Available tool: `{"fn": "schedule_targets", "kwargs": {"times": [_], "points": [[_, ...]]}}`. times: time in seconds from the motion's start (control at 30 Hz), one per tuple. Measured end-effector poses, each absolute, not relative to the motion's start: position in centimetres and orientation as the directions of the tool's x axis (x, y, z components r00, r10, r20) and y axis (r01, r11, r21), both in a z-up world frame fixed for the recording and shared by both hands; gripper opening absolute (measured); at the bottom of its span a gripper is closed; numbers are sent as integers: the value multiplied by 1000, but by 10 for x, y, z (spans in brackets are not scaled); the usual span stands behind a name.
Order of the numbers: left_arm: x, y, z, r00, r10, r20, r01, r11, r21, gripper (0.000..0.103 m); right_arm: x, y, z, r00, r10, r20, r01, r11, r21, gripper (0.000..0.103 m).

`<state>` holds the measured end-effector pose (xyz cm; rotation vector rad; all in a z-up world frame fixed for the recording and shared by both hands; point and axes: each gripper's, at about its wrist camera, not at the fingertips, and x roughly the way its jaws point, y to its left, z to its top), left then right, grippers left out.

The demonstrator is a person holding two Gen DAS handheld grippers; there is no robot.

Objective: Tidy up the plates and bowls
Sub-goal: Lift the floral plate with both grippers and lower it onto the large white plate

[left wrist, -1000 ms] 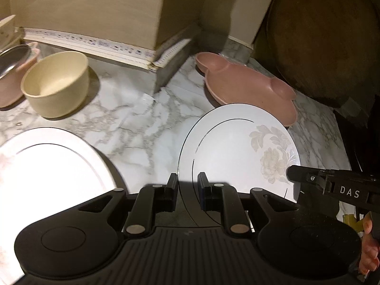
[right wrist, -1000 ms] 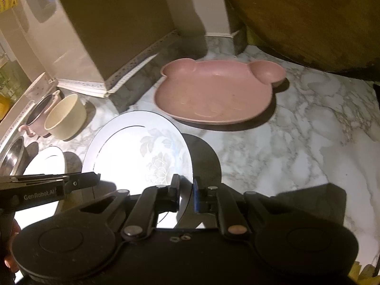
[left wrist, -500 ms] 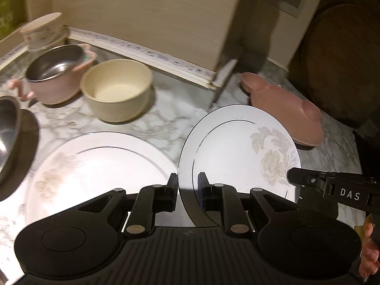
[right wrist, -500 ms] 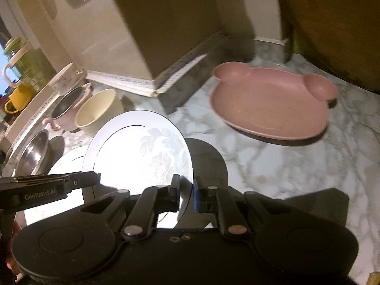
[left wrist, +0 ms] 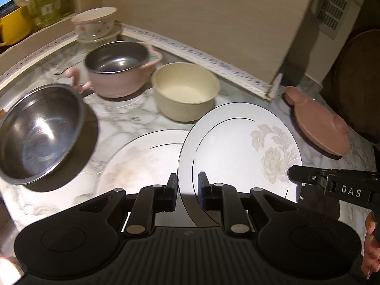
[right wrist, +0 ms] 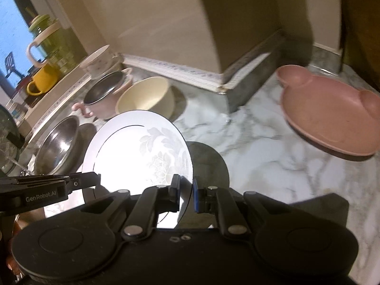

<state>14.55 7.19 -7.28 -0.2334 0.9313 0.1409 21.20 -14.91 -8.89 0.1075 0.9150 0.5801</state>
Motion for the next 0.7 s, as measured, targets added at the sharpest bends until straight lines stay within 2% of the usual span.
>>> {"fn": "schedule_targets", "kwargs": {"times": [0.7], "points": [[120,115,-110,512,41,-858,-294,947,-131,16,205,-92,-110,367,498,-786,-501,818,284,11]]}}
